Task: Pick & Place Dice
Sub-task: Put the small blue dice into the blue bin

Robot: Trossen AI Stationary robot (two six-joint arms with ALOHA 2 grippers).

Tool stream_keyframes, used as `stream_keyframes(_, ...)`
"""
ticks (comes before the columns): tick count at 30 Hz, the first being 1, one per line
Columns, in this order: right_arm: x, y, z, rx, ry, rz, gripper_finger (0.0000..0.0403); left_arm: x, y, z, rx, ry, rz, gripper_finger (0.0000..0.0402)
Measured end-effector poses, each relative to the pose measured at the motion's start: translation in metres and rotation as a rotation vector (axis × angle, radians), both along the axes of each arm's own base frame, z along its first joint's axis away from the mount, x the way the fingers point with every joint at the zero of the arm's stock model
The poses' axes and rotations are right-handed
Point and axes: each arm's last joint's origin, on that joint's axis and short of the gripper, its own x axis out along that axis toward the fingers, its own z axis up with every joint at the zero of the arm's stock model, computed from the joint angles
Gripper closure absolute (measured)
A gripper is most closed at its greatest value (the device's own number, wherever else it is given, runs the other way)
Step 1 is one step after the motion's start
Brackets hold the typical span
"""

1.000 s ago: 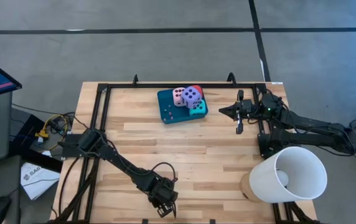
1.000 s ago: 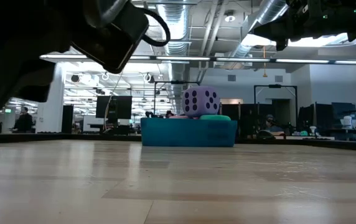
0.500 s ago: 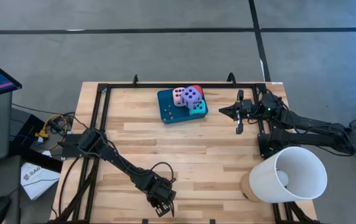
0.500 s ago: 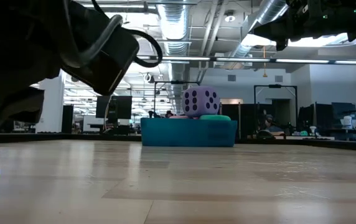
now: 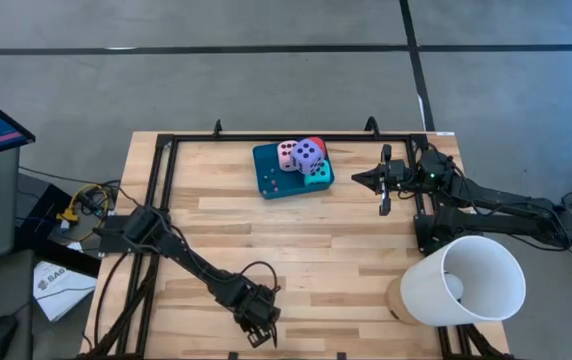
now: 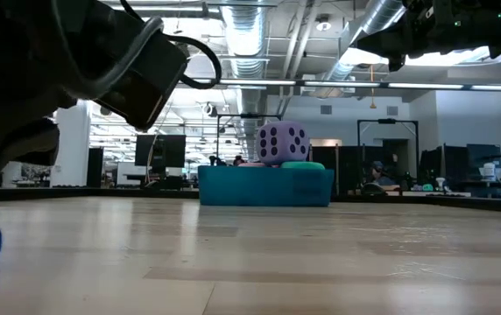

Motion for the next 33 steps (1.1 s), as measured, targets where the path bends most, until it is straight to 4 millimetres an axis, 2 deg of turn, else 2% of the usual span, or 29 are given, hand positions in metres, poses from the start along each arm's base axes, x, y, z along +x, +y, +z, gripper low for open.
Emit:
stream_keyframes(12,0.000,0.000,0.000,0.000,0.000,0.000,0.0403,-0.005,0.008,0.004,0.203,-0.053,0.000,0.0402)
stream_keyframes(26,0.000,0.000,0.000,0.000,0.000,0.000,0.0403,-0.004,0.012,0.003,0.262,-0.086,-0.002,0.0402)
stream_keyframes(33,0.000,0.000,0.000,0.000,0.000,0.000,0.0403,0.001,0.021,0.003,0.274,-0.090,-0.025,0.0402)
